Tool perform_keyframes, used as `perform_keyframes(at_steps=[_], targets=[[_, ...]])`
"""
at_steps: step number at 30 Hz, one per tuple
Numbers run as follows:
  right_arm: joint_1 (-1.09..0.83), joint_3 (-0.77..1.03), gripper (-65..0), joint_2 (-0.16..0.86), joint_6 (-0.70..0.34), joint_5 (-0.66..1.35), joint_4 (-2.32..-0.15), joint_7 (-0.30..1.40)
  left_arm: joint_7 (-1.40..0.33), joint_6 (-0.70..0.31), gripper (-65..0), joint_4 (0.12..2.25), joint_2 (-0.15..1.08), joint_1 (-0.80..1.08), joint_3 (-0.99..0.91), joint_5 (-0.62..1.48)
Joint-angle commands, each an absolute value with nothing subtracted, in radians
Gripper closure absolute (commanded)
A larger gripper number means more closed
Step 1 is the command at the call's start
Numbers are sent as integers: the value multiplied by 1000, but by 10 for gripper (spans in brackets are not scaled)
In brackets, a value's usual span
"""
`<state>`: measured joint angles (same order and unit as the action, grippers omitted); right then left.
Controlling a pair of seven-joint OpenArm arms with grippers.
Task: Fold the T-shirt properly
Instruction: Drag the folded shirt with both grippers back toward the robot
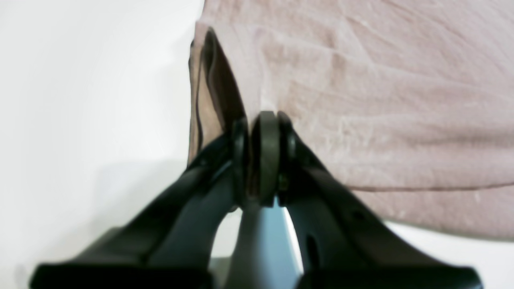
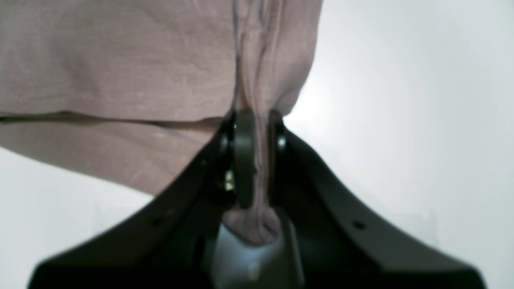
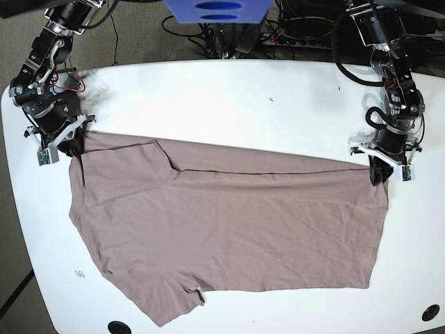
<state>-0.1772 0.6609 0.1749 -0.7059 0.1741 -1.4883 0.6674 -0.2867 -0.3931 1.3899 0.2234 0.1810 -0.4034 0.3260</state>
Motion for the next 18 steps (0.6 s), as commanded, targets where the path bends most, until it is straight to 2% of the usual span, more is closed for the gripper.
perform_keyframes(at_steps=[1,8,18], targets=[[-194,666,-13,178,-698,100,-1493,757,-348,-396,-24,1433,224,231,-416,303],[-203,660,-13,185,-698,107,-1507,776,-329,-398,-20,1547,228,323,-419,316],[-228,664,-12,183,-698,122,-1507,787,-334,-401,-22,1591,226,386,-425,319]])
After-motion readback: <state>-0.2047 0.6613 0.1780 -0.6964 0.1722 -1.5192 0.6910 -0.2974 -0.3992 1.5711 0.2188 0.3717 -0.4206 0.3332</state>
